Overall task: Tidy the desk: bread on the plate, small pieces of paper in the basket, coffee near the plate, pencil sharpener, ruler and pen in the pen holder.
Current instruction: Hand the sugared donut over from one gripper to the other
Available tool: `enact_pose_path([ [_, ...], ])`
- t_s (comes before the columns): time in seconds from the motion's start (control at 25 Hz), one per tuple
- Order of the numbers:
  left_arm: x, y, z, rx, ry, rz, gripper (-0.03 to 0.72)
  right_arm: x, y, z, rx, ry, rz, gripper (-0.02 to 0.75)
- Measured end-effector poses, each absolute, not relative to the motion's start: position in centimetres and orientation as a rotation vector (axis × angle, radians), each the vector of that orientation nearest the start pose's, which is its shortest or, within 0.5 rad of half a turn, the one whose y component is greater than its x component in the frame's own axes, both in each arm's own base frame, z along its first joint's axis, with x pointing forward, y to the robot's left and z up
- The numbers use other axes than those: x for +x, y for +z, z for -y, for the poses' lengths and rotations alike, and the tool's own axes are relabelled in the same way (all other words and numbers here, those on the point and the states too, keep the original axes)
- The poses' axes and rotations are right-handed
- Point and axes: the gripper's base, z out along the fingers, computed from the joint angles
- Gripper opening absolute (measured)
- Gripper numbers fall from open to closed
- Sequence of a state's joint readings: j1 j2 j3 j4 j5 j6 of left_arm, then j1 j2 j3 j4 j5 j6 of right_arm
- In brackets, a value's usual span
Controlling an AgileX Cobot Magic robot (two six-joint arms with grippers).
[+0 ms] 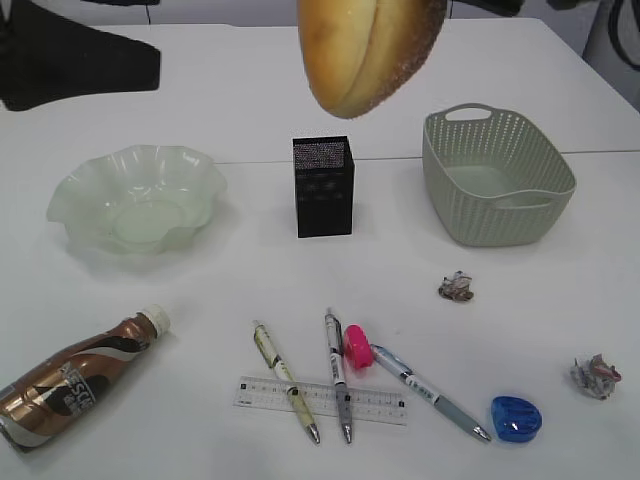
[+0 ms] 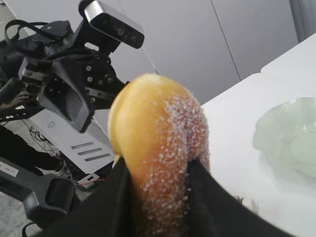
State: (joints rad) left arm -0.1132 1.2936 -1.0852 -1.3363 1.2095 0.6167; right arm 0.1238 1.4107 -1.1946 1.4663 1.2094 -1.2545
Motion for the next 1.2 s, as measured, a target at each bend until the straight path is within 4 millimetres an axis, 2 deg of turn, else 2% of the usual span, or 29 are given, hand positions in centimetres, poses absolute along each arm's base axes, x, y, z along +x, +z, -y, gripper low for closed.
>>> enact_pose_path([
  [0.2,23.3,35.9,14.0,0.479,-1.636,-2.171,0.54,27.5,37.6,-12.0,-0.827,1.295,-1.677,0.223],
  [0.4,24.2,34.5,15.9,0.494,-1.703,-2.169,0.54,27.9,37.2,-12.0,-0.821,1.292,-1.683,0.223],
  [0.72,25.5,33.4,16.6,0.438,-1.765,-2.145,0.541,28.7,36.1,-12.1,-0.814,1.3,-1.711,0.223],
  [1.0,25.9,33.3,16.7,0.409,-1.795,-2.128,0.547,29.5,35.1,-12.2,-0.803,1.313,-1.74,0.223],
  [1.2,26.2,33.0,16.8,0.384,-1.814,-2.126,0.548,29.5,35.1,-12.2,-0.804,1.309,-1.739,0.223],
])
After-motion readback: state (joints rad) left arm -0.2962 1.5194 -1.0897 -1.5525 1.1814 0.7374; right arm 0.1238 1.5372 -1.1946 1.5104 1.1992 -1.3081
